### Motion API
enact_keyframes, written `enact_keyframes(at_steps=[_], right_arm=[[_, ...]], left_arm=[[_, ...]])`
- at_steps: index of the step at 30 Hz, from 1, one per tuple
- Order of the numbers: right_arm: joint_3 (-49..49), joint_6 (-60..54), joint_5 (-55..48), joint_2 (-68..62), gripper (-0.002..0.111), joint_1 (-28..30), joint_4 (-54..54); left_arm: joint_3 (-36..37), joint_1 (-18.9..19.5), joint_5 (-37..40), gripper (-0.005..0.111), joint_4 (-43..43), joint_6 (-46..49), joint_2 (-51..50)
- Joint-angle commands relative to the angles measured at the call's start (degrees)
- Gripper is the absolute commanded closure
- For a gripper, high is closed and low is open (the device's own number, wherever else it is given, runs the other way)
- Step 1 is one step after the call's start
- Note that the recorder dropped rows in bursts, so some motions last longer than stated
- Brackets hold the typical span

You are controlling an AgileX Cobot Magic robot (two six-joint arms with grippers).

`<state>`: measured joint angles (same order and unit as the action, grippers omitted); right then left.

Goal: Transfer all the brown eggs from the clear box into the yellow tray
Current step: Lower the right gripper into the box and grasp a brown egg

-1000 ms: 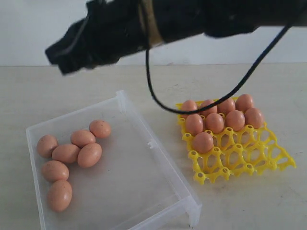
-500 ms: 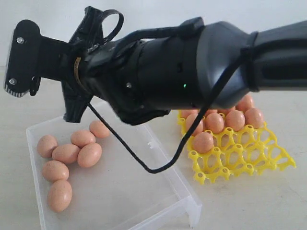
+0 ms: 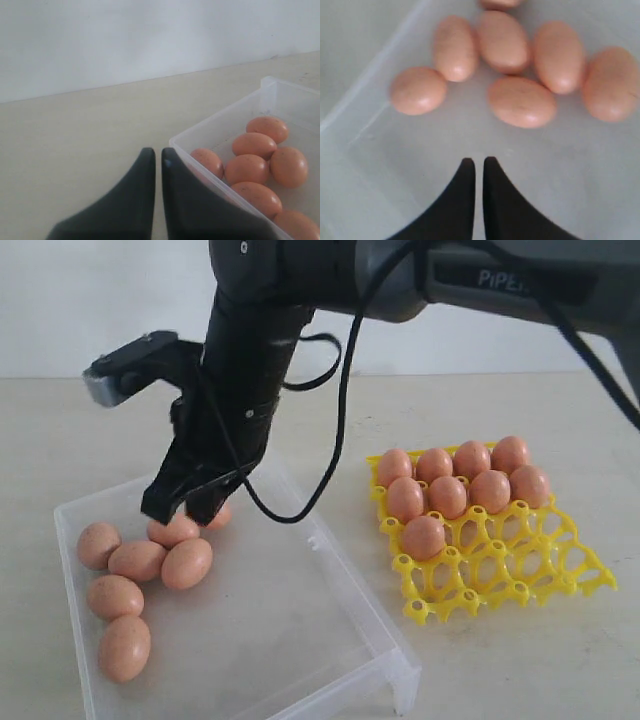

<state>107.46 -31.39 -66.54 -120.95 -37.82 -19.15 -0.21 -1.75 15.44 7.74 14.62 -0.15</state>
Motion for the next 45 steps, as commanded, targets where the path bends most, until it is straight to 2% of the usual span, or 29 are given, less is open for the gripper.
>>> enact_keyframes(at_steps=[1,4,6,11,13,17,20,29,37,45], right_arm=[[0.46,-24.88,-3.43,-0.76,0.108,-0.6,-13.79],[0.37,-26.12,-3.43,-0.89,0.107,-1.35,-13.5],[0.37,-26.12,-3.43,-0.89,0.1,-2.09,-13.5],[0.33,-26.12,-3.43,-1.45,0.066,-4.34,-13.08],[0.33,-26.12,-0.94,-2.15,0.059,-4.7,-10.53],[0.33,-27.71,1.36,-3.74,0.059,-4.98,2.66],[0.33,-28.66,1.52,-5.29,0.059,-4.98,8.65],[0.33,-49.73,10.13,-8.64,0.059,-4.98,5.77],[0.33,-50.31,19.2,-11.18,0.059,-4.98,6.19],[0.33,-48.96,18.68,-13.78,0.059,-4.48,8.08]], left_arm=[[0.21,-0.17,-0.44,0.103,0.4,-0.03,0.15],[0.21,-0.17,-0.44,0.103,0.4,-0.03,0.15],[0.21,-0.17,-0.44,0.103,0.4,-0.03,0.15],[0.21,-0.17,-0.44,0.103,0.4,-0.03,0.15],[0.21,-0.17,-0.44,0.103,0.4,-0.03,0.15],[0.21,-0.17,-0.44,0.103,0.4,-0.03,0.15],[0.21,-0.17,-0.44,0.103,0.4,-0.03,0.15],[0.21,-0.17,-0.44,0.103,0.4,-0.03,0.15],[0.21,-0.17,-0.44,0.103,0.4,-0.03,0.15],[0.21,-0.17,-0.44,0.103,0.4,-0.03,0.15]])
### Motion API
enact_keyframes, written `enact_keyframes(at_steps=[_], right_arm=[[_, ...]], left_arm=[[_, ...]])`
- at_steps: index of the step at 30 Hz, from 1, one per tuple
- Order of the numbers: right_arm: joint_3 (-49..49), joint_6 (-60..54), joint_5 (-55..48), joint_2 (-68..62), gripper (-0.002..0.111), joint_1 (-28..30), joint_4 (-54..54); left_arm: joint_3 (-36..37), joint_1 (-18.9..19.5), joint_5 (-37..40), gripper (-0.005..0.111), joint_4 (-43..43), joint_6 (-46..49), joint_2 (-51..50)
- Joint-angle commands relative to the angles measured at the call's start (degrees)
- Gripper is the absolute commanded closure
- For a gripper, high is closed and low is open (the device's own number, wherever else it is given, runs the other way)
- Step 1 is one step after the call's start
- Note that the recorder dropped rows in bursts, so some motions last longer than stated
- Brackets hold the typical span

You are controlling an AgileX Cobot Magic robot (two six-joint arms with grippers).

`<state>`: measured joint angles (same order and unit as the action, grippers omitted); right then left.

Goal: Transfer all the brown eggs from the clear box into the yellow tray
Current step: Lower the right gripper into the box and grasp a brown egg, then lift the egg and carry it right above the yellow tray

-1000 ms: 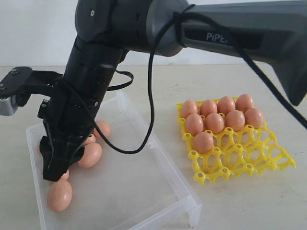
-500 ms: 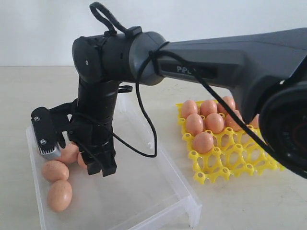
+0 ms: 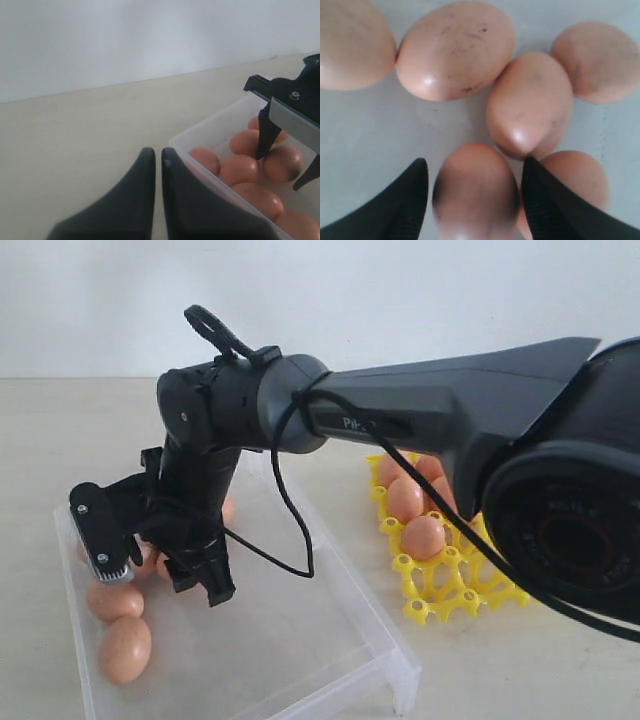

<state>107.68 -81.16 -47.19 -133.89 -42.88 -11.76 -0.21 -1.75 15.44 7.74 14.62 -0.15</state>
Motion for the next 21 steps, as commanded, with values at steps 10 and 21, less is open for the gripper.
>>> enact_keyframes(at_steps=[10,21], right_arm=[[0.11,6.54,-1.51,-1.34,0.087,1.23,-0.71],[0.24,33.6,-11.41,0.91,0.108,1.23,-4.7]], left_arm=[[0.21,-0.17,-0.44,0.103,0.4,-0.03,0.15],[0.21,-0.17,-0.44,0.103,0.4,-0.03,0.15]])
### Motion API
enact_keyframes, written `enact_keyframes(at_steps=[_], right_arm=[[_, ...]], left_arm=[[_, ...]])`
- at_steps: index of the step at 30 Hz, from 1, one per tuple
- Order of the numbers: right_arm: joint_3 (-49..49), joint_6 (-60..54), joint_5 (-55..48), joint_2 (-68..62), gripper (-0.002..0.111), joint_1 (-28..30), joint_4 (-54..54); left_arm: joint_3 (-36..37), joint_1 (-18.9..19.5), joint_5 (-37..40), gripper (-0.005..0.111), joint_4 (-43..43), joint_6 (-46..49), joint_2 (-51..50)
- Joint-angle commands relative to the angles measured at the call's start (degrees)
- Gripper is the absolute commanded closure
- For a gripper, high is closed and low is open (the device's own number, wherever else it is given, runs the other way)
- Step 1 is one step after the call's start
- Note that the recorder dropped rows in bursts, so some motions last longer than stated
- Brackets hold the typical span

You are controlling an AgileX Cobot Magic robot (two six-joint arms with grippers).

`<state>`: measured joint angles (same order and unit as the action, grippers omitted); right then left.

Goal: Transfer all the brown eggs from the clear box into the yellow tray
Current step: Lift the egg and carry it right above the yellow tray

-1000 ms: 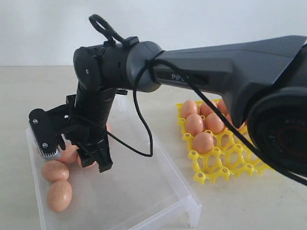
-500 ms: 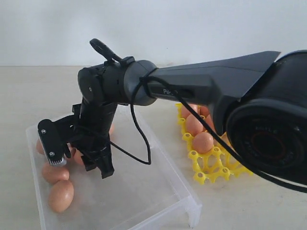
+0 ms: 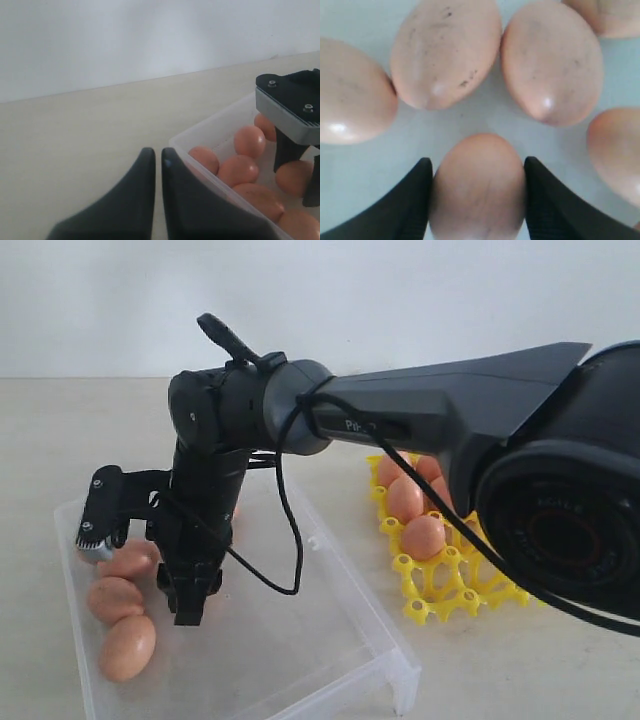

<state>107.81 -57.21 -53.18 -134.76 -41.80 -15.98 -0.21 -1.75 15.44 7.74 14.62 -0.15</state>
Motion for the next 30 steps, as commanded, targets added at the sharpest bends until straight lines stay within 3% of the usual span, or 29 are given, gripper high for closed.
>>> enact_keyframes(at_steps=[1,8,13,25,30], right_arm=[[0.11,11.97,-6.95,2.45,0.108,0.28,-1.21],[-0.01,20.12,-11.64,8.03,0.108,1.9,-18.48],[-8.97,22.32,-1.89,15.84,0.109,2.76,-29.25],[-56.37,21.69,50.63,46.11,0.109,2.89,-36.87],[-71.41,21.11,82.61,59.68,0.109,2.89,-35.98]], left_arm=[[0.21,-0.17,-0.44,0.103,0.4,-0.03,0.15],[0.21,-0.17,-0.44,0.103,0.4,-0.03,0.15],[0.21,-0.17,-0.44,0.103,0.4,-0.03,0.15],[0.21,-0.17,-0.44,0.103,0.4,-0.03,0.15],[0.21,-0.17,-0.44,0.103,0.4,-0.03,0.15]])
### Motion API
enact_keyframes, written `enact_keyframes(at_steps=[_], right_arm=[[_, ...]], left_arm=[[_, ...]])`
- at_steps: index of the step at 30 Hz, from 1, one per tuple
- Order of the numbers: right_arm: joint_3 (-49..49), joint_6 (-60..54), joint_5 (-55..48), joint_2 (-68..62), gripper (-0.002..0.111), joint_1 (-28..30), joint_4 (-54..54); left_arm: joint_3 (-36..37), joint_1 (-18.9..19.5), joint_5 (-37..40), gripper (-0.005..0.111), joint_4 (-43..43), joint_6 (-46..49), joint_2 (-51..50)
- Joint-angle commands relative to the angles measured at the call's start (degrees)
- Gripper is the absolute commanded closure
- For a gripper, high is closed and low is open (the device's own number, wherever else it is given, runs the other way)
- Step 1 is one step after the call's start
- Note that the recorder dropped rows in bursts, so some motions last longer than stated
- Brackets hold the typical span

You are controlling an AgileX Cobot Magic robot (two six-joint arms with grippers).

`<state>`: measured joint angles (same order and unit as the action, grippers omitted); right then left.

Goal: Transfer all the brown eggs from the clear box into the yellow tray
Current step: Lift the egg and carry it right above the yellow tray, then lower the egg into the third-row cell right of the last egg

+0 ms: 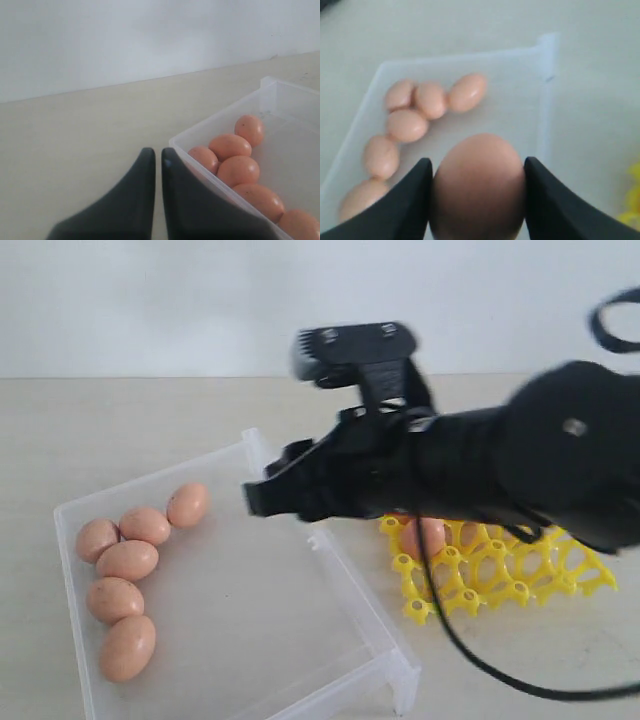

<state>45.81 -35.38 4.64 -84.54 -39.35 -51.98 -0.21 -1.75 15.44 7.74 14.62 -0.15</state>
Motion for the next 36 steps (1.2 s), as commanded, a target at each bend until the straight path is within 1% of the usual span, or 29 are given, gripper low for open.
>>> enact_keyframes(at_steps=[1,4,6,11,13,14,15,16,17,18,19,20,21,22,24,25,26,27,28,29,31,33,36], right_arm=[[-11.57,-0.72,32.87,11.48,0.109,0.44,-0.09],[-14.5,-0.23,56.01,14.6,0.109,0.44,-1.17],[-14.6,0.4,65.32,14.74,0.109,0.44,-1.81],[-14.3,1.21,65.32,14.74,0.109,0.53,-1.91],[-14.3,6.92,63.44,14.74,0.109,0.53,-2.01],[-14.3,15.37,60.67,14.74,0.109,0.53,-1.9],[-14.3,19.09,58.78,14.74,0.109,0.53,-1.9],[-14.4,22.75,53.15,14.74,0.109,1.13,-0.07],[-14.4,23.53,50.29,14.62,0.109,1.84,2.0],[-14.4,26.68,43.29,13.9,0.109,4.85,11.84],[-14.4,28.87,40.8,13.54,0.109,6.59,17.09],[-14.4,39.38,36.2,12.43,0.109,12.48,31.22],[-14.4,46.41,34.97,11.81,0.109,16.24,38.98],[-14.16,63.34,35.55,10.39,0.109,25.19,56.31],[-12.71,85.21,40.6,7.73,0.109,38.39,83.34],[-11.44,92.29,43.81,6.23,0.109,44.06,96.44],[-10.2,96.24,46.82,4.78,0.109,48.57,109.11],[-9.44,97.83,48.72,3.62,0.109,51.35,120.13],[-9.18,98.13,48.54,2.41,0.109,52.11,126.59],[-9.18,98.27,48.65,0.8,0.109,51.3,129.3],[-9.18,96.05,48.54,-2.15,0.109,47.84,133.32],[-9.18,92.48,47.2,-4.13,0.109,45.29,135.99],[-9.18,90.31,43.78,-6.55,0.109,42.79,136.41]], left_arm=[[0.21,-0.17,-0.44,0.103,0.4,-0.03,0.15],[0.21,-0.17,-0.44,0.103,0.4,-0.03,0.15],[0.21,-0.17,-0.44,0.103,0.4,-0.03,0.15],[0.21,-0.17,-0.44,0.103,0.4,-0.03,0.15],[0.21,-0.17,-0.44,0.103,0.4,-0.03,0.15],[0.21,-0.17,-0.44,0.103,0.4,-0.03,0.15],[0.21,-0.17,-0.44,0.103,0.4,-0.03,0.15],[0.21,-0.17,-0.44,0.103,0.4,-0.03,0.15],[0.21,-0.17,-0.44,0.103,0.4,-0.03,0.15],[0.21,-0.17,-0.44,0.103,0.4,-0.03,0.15],[0.21,-0.17,-0.44,0.103,0.4,-0.03,0.15],[0.21,-0.17,-0.44,0.103,0.4,-0.03,0.15],[0.21,-0.17,-0.44,0.103,0.4,-0.03,0.15],[0.21,-0.17,-0.44,0.103,0.4,-0.03,0.15],[0.21,-0.17,-0.44,0.103,0.4,-0.03,0.15],[0.21,-0.17,-0.44,0.103,0.4,-0.03,0.15],[0.21,-0.17,-0.44,0.103,0.4,-0.03,0.15],[0.21,-0.17,-0.44,0.103,0.4,-0.03,0.15],[0.21,-0.17,-0.44,0.103,0.4,-0.03,0.15],[0.21,-0.17,-0.44,0.103,0.4,-0.03,0.15],[0.21,-0.17,-0.44,0.103,0.4,-0.03,0.15],[0.21,-0.17,-0.44,0.103,0.4,-0.03,0.15],[0.21,-0.17,-0.44,0.103,0.4,-0.03,0.15]])
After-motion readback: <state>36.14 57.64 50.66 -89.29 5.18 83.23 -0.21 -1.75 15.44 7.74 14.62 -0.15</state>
